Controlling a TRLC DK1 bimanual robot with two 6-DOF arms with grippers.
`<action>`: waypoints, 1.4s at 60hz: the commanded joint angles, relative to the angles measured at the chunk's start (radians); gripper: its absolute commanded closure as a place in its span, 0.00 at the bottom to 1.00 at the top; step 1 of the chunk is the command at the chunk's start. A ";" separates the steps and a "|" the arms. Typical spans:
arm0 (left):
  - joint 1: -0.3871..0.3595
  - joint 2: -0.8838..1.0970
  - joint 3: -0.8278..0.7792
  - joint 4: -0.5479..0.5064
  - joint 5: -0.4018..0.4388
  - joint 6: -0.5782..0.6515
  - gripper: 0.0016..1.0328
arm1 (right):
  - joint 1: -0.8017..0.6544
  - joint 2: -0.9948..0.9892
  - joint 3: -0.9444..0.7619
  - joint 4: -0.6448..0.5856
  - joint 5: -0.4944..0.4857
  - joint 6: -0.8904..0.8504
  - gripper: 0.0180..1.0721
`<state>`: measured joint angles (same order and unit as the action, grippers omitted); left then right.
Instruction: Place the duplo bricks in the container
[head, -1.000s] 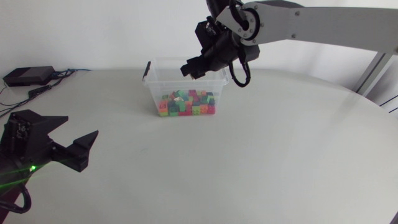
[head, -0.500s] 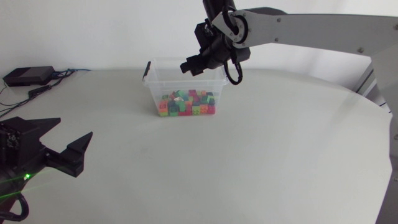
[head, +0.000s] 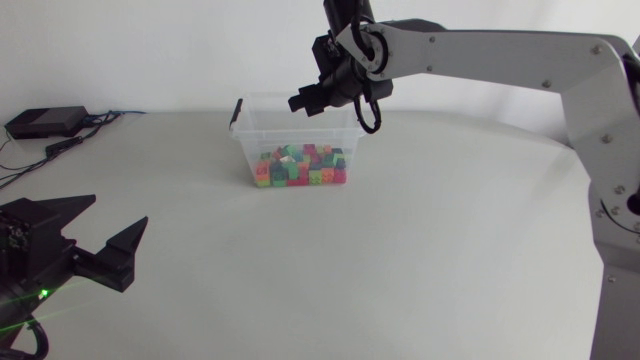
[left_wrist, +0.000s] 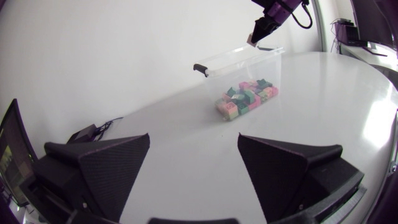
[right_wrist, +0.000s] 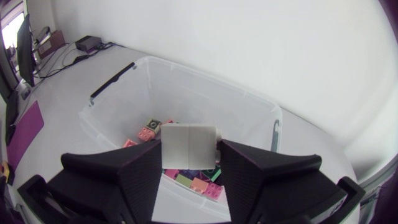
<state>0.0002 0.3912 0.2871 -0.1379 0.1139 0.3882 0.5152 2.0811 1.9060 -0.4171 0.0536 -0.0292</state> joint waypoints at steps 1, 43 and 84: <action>0.009 -0.014 -0.026 0.000 -0.005 -0.023 0.05 | -0.011 0.036 0.042 0.017 0.009 0.022 0.71; 0.014 -0.206 -0.103 -0.042 -0.028 -0.046 0.05 | -0.023 -0.182 -0.136 0.078 0.071 0.015 0.04; 0.037 -0.402 -0.170 -0.054 -0.033 -0.048 0.05 | -0.144 -0.727 -0.782 0.370 0.129 -0.063 0.04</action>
<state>0.0265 -0.0032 0.1432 -0.2005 0.0906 0.3592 0.3908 1.4223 1.1950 -0.0795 0.1699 -0.0635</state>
